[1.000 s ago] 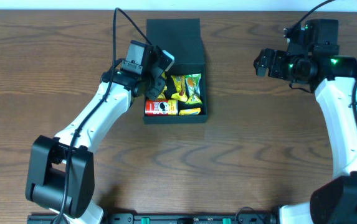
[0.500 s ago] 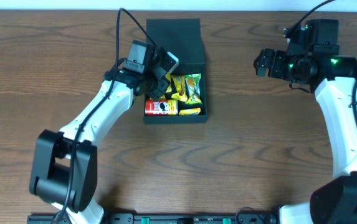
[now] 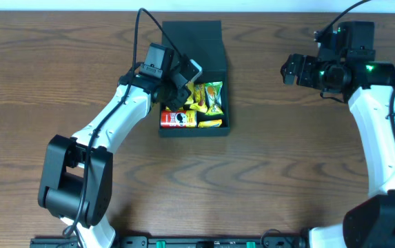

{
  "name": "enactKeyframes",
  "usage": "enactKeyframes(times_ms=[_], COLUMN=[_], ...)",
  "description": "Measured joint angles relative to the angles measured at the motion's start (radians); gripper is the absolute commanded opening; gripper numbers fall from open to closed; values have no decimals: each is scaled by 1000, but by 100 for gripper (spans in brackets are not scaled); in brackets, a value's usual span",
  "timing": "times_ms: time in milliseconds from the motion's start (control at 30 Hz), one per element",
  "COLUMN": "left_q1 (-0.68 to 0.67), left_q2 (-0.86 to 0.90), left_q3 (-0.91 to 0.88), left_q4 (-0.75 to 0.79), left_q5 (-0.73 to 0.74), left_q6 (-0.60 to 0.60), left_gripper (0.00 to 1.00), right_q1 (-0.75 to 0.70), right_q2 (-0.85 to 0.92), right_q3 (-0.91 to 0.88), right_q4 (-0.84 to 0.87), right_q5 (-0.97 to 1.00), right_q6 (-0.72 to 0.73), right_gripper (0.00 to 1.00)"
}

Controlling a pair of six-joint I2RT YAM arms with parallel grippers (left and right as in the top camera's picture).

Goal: Pack container
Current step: 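Lower the packet into the box, release, and press it down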

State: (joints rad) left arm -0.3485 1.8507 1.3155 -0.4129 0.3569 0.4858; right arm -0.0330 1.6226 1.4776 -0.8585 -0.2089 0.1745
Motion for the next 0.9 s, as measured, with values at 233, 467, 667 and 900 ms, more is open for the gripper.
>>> enactKeyframes(times_ms=[233,467,667,900], left_q1=[0,0,2,3], left_q2=[0,0,29,72], left_q3=[0,0,11,13], left_q4=[0,0,6,37], left_q5=[56,59,59,60], left_q6=[32,37,39,39], left_gripper=[6,6,6,6], right_q1=[0,0,0,0], right_q2=[0,0,0,0], right_q3=[0,0,0,0], right_q4=[-5,-7,-8,-8], right_q5=[0,0,0,0], right_q6=[0,0,0,0], right_gripper=[99,99,99,99])
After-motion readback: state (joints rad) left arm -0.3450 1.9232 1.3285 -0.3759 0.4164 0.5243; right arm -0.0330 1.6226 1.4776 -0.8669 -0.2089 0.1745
